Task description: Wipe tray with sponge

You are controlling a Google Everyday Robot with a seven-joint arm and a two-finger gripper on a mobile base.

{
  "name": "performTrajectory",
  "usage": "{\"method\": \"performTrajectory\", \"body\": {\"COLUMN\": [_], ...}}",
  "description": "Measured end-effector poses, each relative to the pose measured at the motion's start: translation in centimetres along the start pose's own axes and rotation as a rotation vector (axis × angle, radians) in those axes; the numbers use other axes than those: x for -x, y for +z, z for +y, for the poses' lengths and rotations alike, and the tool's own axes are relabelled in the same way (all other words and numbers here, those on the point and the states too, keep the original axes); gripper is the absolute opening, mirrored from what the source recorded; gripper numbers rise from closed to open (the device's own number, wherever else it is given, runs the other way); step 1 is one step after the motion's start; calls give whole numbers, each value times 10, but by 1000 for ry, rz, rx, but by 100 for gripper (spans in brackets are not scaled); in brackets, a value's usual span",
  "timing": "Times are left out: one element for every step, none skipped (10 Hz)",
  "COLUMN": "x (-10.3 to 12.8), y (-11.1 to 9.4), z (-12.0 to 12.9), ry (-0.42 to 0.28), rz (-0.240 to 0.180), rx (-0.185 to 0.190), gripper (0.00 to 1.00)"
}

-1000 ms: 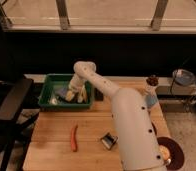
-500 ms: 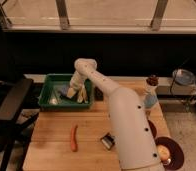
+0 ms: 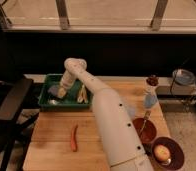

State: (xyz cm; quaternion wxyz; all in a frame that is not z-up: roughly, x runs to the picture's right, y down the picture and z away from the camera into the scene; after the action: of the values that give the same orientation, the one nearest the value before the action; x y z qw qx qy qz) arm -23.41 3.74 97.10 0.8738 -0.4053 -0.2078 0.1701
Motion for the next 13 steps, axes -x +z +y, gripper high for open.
{"method": "performTrajectory", "body": {"x": [-2,-6,-16,-22,-22,-22,-23,-23,-22,-23,-23,-23,-23], "y": [2,2,-2,-5,-4,-4,-4,-4,-4,-4,-4,-4,-4], "z": [2,7,13,10,11,11,11,11,11,11,11,11,11], "ry": [2,11,24,33,31,31,31,30,30,30,30,30,30], "rz": [-1,-6,-7,-7,-5,-3,-3,-3,-2,-2,-2,-2,-2], "rx": [3,9,11,5,6,5,5,5,5,5,5,5,5], "gripper": [0,0,0,0,0,0,0,0,0,0,0,0,0]}}
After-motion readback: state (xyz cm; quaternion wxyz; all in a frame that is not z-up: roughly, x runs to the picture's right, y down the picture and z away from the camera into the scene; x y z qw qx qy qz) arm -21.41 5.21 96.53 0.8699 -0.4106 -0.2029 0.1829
